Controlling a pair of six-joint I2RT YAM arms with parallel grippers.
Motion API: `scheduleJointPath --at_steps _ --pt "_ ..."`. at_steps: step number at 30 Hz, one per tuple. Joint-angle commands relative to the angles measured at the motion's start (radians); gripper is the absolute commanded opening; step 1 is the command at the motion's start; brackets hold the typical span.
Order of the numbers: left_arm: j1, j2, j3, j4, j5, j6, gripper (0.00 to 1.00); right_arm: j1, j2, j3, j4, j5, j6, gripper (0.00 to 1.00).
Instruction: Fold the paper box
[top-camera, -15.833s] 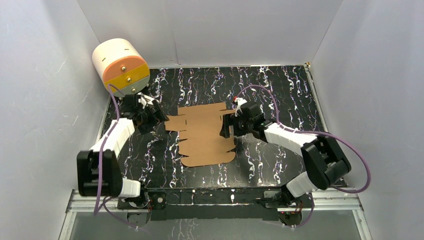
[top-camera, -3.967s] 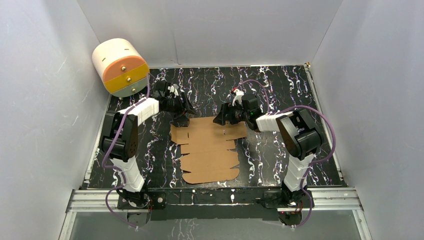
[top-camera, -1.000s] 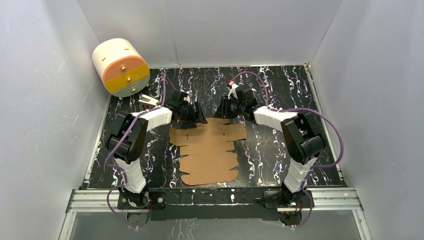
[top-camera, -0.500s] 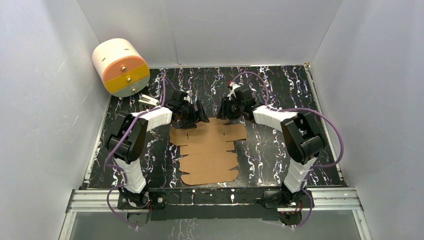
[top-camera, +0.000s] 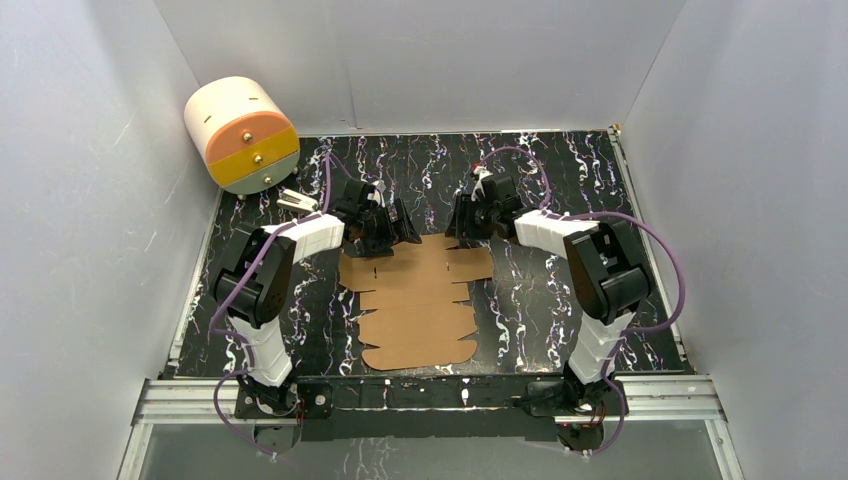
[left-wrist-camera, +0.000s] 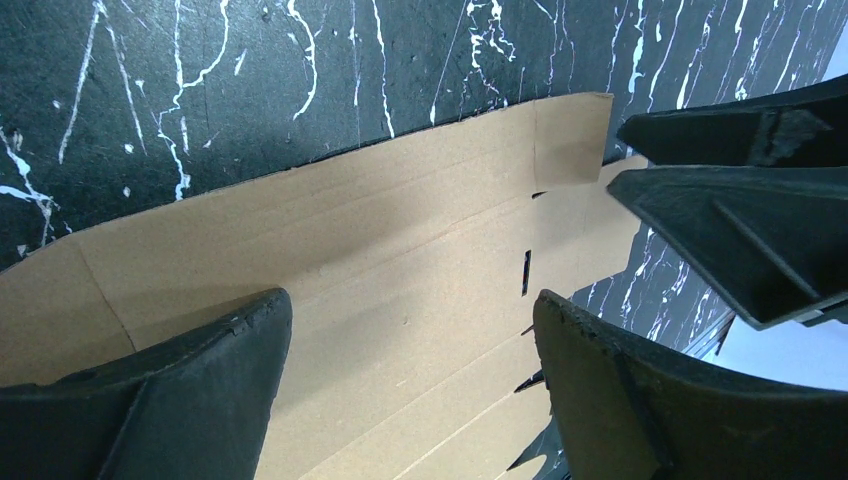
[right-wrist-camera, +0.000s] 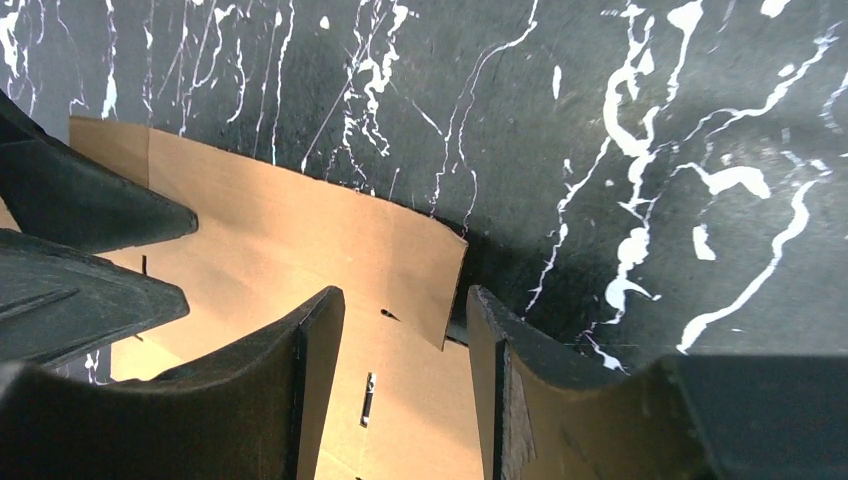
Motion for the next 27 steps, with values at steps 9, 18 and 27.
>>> scheduleJointPath --at_steps 9,18,27 --pt "-0.009 0.025 -0.034 -0.037 -0.027 0.001 0.89 0.011 0.034 0.019 0.055 -0.097 0.03 0.43" --pt "-0.009 0.019 -0.038 -0.032 -0.025 -0.003 0.89 0.045 0.017 0.051 0.021 -0.062 0.025 0.37" --pt "-0.009 0.016 -0.039 -0.025 -0.015 -0.011 0.89 0.143 0.03 0.095 -0.046 0.183 0.069 0.39"
